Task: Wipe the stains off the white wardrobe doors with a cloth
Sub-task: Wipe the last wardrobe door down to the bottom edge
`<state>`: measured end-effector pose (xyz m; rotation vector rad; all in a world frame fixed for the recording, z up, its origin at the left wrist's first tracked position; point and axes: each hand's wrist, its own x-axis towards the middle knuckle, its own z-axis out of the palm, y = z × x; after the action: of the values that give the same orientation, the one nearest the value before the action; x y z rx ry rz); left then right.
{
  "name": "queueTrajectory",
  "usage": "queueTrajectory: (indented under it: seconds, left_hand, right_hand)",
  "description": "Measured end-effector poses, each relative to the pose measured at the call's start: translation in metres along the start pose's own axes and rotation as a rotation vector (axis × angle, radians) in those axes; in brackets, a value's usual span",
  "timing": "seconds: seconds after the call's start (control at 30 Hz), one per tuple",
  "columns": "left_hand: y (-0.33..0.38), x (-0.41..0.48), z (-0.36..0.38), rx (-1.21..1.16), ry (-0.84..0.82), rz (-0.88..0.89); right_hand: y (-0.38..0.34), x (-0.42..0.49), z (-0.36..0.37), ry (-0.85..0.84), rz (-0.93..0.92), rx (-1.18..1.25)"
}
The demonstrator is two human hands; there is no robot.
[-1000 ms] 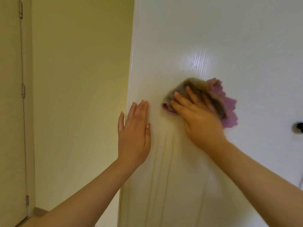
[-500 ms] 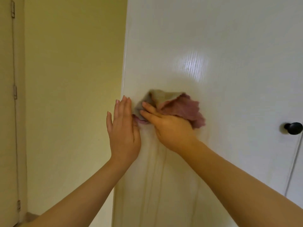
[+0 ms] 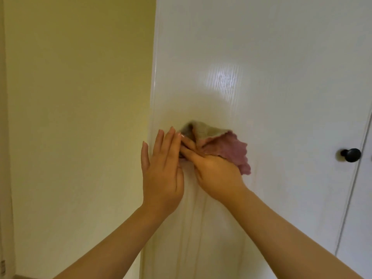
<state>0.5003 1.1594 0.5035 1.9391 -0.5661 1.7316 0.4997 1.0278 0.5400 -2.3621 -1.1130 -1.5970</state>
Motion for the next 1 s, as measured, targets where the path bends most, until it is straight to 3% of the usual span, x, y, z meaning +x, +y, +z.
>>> queueTrajectory:
  seconds: [0.07, 0.17, 0.27, 0.43, 0.67, 0.8, 0.93, 1.0]
  left_hand:
    - [0.005, 0.000, 0.002, -0.007, 0.015, 0.056]
    - [0.014, 0.000, 0.008, -0.009, 0.031, 0.076]
    - [0.026, -0.006, 0.017, 0.021, 0.006, 0.060]
    - [0.056, -0.003, 0.037, 0.088, -0.026, 0.107]
    - [0.111, -0.011, 0.053, 0.106, -0.052, 0.094]
    - [0.148, -0.026, 0.064, 0.106, -0.067, 0.105]
    - [0.162, -0.043, 0.067, 0.115, -0.102, 0.120]
    - [0.161, -0.038, 0.066, 0.120, -0.105, 0.124]
  right_hand:
    - [0.019, -0.030, -0.022, 0.012, 0.075, -0.067]
    - [0.047, -0.076, -0.057, 0.167, 0.262, -0.136]
    - [0.043, -0.079, -0.052, 0.231, 0.388, -0.204]
    - [0.028, -0.082, -0.040, 0.016, 0.244, -0.158]
    - [0.097, -0.146, -0.112, 0.124, 0.490, -0.132]
    - [0.107, -0.153, -0.111, 0.189, 0.487, -0.100]
    - [0.079, -0.218, -0.090, 0.075, 0.518, -0.054]
    - [0.087, -0.202, -0.102, -0.030, 0.550, -0.011]
